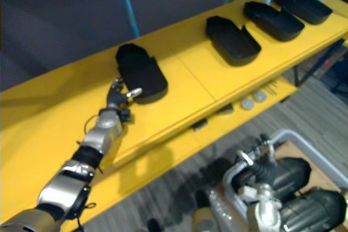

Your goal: Walk over and take plastic housings, then place them on the shelf

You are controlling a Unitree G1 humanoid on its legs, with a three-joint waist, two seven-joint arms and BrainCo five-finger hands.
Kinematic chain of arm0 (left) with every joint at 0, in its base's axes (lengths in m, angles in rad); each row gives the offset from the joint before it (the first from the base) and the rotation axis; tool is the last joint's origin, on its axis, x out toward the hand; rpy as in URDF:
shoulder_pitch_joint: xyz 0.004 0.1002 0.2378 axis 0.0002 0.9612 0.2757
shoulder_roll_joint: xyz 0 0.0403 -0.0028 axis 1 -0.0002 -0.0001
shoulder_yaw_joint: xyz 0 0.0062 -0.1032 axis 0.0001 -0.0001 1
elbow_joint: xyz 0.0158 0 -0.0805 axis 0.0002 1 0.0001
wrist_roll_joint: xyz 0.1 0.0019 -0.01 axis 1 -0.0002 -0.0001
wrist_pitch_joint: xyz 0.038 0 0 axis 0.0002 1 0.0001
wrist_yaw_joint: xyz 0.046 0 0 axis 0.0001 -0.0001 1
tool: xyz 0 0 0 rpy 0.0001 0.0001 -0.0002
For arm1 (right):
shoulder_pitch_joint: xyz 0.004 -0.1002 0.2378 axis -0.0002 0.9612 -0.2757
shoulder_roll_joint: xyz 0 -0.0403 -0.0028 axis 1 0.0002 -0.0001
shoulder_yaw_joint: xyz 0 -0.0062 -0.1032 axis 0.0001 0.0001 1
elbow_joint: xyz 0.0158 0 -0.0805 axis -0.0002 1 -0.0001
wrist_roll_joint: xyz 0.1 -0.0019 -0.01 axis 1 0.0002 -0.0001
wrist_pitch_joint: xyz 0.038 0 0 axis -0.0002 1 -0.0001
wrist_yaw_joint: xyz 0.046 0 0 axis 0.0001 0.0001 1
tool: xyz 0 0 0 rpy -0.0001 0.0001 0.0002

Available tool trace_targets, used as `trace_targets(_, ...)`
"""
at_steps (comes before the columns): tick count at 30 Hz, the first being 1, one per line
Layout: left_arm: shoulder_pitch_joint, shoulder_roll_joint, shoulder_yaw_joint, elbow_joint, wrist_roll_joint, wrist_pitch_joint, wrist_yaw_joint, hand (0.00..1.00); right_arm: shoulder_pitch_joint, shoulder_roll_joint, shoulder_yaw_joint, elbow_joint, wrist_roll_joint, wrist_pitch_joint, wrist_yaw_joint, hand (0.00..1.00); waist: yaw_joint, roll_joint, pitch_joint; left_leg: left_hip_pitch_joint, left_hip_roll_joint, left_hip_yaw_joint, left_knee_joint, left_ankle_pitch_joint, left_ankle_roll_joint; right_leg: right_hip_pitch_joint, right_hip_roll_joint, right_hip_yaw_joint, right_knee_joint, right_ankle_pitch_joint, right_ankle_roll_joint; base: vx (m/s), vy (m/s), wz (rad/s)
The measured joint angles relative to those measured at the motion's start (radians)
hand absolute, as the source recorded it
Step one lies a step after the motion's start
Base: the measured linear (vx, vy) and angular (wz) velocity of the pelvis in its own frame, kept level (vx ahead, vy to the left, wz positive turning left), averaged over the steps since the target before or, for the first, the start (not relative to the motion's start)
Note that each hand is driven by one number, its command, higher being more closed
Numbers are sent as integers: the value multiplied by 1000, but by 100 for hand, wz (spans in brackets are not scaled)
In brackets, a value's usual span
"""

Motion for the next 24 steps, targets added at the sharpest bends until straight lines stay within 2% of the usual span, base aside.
trace_targets(7, 5, 0, -2, -7, -1, -2, -2, 0, 7, 3, 0, -1, 0, -2, 0, 0, 0, 0, 0, 1, 0, 0, 1, 0, 0, -12, 0, 0, 28, -16, 1, 0, 0, 0)
trace_targets(12, 15, 0, -4, -20, -11, -9, -34, 0, 16, 4, 0, -4, 0, -2, -1, 0, 7, 0, 2, 1, 0, -1, 0, 0, 0, -12, 0, -1, 29, -17, 1, 0, 0, 0)
trace_targets(24, 33, 0, -18, -43, -39, -22, -61, 0, 39, 4, 2, -6, 0, -10, -22, 0, 15, 1, 2, 1, -1, -4, 0, 0, 0, -12, -1, -3, 32, -19, 1, 0, 0, 0)
